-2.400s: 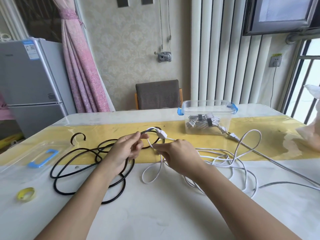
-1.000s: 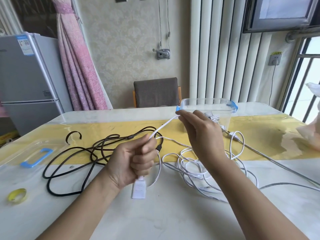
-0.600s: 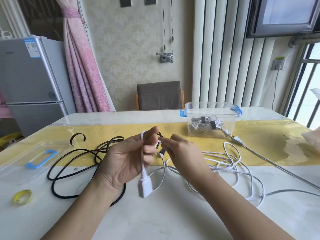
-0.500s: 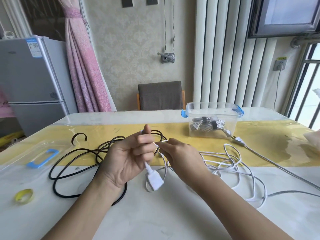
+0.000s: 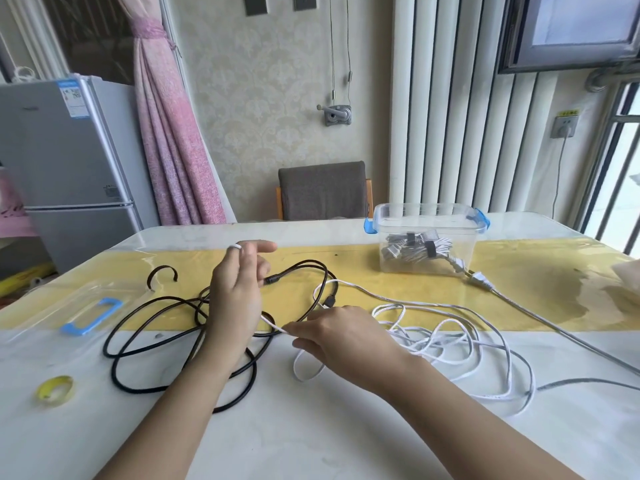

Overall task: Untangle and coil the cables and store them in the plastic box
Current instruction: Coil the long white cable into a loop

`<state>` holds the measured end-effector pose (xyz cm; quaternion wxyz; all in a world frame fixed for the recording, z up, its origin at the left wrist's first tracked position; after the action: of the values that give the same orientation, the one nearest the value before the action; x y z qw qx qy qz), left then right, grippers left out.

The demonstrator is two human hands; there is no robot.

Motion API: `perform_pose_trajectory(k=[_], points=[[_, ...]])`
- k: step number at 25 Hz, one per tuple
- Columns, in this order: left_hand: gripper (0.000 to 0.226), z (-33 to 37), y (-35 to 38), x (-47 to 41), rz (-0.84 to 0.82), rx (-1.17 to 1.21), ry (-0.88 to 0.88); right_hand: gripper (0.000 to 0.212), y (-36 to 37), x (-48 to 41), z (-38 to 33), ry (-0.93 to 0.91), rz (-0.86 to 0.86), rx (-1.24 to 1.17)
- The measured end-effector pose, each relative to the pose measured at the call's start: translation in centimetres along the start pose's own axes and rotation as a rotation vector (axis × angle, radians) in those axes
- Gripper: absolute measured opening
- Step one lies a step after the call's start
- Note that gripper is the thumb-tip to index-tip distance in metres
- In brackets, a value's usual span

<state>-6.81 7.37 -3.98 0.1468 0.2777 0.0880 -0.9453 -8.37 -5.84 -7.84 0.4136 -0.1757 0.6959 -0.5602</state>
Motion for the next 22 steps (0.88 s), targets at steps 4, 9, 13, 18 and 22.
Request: perform_pose_trajectory(k=[4,9,13,18,22], points=[[0.031,1.1,-2.1,0.0,0.186,-0.44,0.253,0.024,-1.1,0.1,-1.1,-0.11,0.102,-0.02],[0.026,-0.5,-1.4,-0.7,0.031,-0.647,0.2,0.032,-4.5,0.9,-0.4,-0.073,0.326,0.056],[0.031,-1.6,0.5,-0.3,-0.248,-0.562,0.059,0.026,-7.3,2.1,0.6,-0.075,0.532,0.021],[0.053,-1.5,3.5,2.3,-0.708,-0.061,-0.344,0.023,-9.2,3.2,2.7,0.015,0.702,0.007],[0.057,-1.3,5.0,4.7,-1.098,0.386,-0.662,0.02,-8.9,3.5,4.4,0.141,0.75,0.043]])
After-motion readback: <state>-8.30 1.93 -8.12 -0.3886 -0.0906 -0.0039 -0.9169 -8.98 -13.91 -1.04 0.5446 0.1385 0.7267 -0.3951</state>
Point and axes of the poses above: each hand's wrist, its own x-axis away from the middle knuckle, its own y-axis out of the palm, z = x × y, the point moved 6 cm from there along -x, towards the middle knuckle, and after that the axes turned 3 degrees about -z, right-handed, at the moved point
